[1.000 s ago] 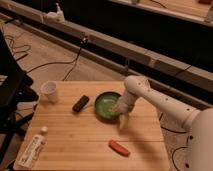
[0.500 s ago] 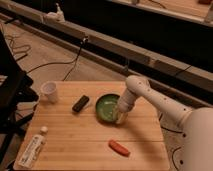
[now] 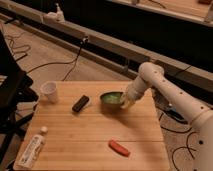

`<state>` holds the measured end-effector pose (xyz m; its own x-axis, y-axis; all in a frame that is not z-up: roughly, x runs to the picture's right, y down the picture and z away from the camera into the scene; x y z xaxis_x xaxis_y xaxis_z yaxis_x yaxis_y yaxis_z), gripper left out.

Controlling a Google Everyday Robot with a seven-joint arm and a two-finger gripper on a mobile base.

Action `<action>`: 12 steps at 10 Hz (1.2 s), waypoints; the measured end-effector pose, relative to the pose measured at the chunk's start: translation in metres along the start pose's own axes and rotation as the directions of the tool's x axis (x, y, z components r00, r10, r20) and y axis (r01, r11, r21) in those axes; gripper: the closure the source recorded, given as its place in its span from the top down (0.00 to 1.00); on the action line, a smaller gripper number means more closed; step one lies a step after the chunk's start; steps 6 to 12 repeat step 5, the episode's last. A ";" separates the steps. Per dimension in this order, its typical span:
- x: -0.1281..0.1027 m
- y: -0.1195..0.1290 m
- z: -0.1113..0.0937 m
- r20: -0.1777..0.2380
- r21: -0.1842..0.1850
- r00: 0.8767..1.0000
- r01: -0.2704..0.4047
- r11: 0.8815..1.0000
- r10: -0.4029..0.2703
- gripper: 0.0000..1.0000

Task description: Pick up the ceramic bowl

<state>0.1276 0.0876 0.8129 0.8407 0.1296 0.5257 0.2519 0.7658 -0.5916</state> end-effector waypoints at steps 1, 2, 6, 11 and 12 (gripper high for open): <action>-0.003 0.000 -0.012 0.007 0.025 1.000 0.008 1.000 -0.008 0.00; -0.009 -0.001 -0.021 0.023 0.042 1.000 0.018 0.999 -0.019 0.00; -0.015 0.004 -0.032 0.041 0.052 0.999 0.030 0.998 -0.033 0.00; -0.015 0.004 -0.032 0.041 0.052 0.999 0.030 0.998 -0.033 0.00; -0.015 0.004 -0.032 0.041 0.052 0.999 0.030 0.998 -0.033 0.00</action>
